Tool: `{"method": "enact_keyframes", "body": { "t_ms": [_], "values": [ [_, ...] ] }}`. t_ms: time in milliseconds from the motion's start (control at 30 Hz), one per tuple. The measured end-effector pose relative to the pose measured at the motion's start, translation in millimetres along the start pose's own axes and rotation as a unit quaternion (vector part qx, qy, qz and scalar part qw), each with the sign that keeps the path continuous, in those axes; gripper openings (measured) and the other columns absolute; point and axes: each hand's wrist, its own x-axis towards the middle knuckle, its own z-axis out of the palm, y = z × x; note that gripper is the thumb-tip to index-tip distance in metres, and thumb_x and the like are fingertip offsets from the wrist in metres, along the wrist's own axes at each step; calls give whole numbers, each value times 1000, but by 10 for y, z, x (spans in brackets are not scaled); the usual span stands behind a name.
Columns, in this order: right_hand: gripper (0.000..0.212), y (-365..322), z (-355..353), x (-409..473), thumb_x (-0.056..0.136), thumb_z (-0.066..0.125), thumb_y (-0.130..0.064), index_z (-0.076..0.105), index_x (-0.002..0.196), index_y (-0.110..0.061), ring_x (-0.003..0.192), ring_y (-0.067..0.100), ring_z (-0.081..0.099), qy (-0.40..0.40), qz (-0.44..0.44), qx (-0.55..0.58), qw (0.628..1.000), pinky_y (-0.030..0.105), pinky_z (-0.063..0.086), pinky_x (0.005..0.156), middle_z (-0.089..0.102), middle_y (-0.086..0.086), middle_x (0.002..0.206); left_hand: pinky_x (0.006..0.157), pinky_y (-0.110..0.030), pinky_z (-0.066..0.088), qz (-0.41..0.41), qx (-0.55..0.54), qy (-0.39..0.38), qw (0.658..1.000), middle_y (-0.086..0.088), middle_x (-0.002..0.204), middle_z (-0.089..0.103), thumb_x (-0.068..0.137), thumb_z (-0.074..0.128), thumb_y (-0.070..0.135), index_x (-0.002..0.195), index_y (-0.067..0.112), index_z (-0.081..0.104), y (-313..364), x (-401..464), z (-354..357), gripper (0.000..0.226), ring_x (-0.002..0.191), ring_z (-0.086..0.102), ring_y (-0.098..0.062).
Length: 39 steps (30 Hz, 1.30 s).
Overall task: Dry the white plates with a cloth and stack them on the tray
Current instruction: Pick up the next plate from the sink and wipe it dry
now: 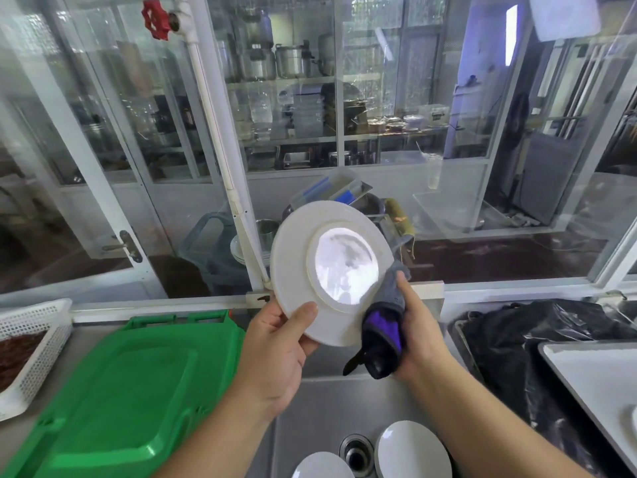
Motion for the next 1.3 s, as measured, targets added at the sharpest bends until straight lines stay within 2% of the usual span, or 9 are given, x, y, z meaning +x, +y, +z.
{"method": "enact_keyframes", "body": {
  "t_ms": [133,267,400,500,567,667,967,1100,1300],
  "values": [
    [45,-207,-35,27,87,76,-50,84,112,-14,105,32,78,-20,-30,-20,999,47,64,80,77,14,124,80,-36,63,-31,9,-26,999,-14,125,75,80,76,2,120,11,73,31,-21,-27,41,113,71,-28],
    [41,-437,-46,31,80,79,-49,86,101,-14,89,32,80,-35,-28,-82,996,43,64,66,80,15,114,102,-46,57,-54,11,-63,997,-14,131,72,82,71,20,127,16,73,298,130,-93,45,120,68,-28],
    [45,-637,-54,-20,82,80,-44,83,109,-8,90,39,79,-47,-44,-169,984,47,65,73,79,21,111,84,-44,64,-112,101,-61,987,-18,120,75,77,82,24,121,14,76,559,275,-169,46,101,74,-30],
    [60,-751,-29,-36,81,81,-40,72,127,-2,105,42,75,-47,-95,-211,972,47,64,86,77,21,117,93,-49,57,-133,140,-90,977,-24,123,72,79,76,18,115,10,78,566,303,-203,37,107,69,-35],
    [48,-781,1,-52,87,80,-37,74,122,-4,97,39,78,-43,-110,-216,969,44,65,74,79,19,112,91,-46,59,-122,125,-91,980,-22,119,73,80,75,18,112,11,80,524,285,-195,33,106,69,-34],
    [33,-746,22,-78,93,78,-34,79,111,-6,81,32,80,-8,-109,-198,974,36,63,58,81,16,104,84,-41,63,-97,121,-97,983,-18,111,77,83,82,14,104,16,83,459,200,-103,21,98,73,-28],
    [55,-247,-50,-145,84,81,-58,76,114,-13,94,36,79,92,-37,-81,992,54,64,88,82,13,102,81,-32,64,14,130,-51,990,-8,107,80,78,72,21,100,18,81,151,-13,111,24,95,76,-18],
    [67,12,-2,-158,89,69,-68,70,126,-12,105,37,77,72,-14,-23,997,60,56,102,80,15,111,95,-47,59,50,124,-11,991,-6,115,79,86,76,24,103,31,82,-126,-32,151,18,111,73,-25],
    [58,16,15,-80,92,73,-60,70,120,-9,95,37,79,88,-41,-8,995,60,61,93,81,15,105,77,-37,62,-15,31,11,999,-12,114,79,84,78,14,100,22,83,-258,-22,108,18,102,76,-23]
  ]
}}
